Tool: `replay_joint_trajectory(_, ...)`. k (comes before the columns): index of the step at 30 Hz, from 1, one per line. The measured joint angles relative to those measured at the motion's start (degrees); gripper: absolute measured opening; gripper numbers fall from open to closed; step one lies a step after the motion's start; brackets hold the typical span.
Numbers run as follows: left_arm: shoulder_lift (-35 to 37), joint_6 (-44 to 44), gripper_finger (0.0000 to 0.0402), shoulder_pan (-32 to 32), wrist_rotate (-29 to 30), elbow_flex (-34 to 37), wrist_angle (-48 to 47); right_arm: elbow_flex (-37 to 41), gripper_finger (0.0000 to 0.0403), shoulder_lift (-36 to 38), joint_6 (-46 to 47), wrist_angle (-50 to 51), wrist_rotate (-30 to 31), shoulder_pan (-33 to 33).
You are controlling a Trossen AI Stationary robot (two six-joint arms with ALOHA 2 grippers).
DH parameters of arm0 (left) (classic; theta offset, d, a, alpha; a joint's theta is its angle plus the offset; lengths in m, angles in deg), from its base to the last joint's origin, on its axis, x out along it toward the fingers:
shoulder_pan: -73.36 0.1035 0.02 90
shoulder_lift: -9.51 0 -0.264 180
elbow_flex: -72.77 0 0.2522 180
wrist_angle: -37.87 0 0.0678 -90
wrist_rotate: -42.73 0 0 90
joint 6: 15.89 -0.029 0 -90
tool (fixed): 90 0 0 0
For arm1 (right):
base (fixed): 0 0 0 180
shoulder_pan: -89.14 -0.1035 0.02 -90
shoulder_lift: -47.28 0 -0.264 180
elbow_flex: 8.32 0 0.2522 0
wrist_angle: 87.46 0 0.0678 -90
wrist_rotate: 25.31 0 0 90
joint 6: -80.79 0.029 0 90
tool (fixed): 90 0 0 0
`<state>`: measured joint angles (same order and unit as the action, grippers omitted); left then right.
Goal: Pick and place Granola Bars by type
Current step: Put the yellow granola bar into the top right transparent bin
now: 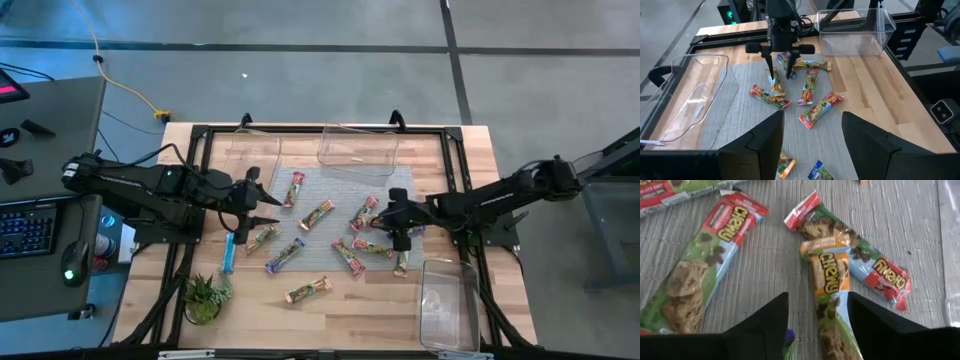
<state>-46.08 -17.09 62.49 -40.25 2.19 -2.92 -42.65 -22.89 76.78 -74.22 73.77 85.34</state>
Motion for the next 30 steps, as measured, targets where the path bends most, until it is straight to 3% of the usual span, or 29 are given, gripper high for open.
replay_joint_trajectory(5,0.0,0.0,0.0193,0.0,0.0,0.0,0.0,0.9,0.0202,0.0,-2.3,-2.0,2.3,1.6)
replay_joint_trajectory(9,0.0,0.0,0.0193,0.0,0.0,0.0,0.0,0.9,0.0201,-0.6,-2.3,-2.0,-0.6,3.0)
replay_joint_trajectory(18,0.0,0.0,0.0193,0.0,0.2,0.0,0.0,0.7,0.0180,-9.1,-2.0,-5.2,-1.5,3.9)
replay_joint_trajectory(30,0.0,0.1,0.0193,0.0,0.2,0.0,-0.1,-1.5,0.0083,-10.8,-1.3,-7.9,-4.2,3.9)
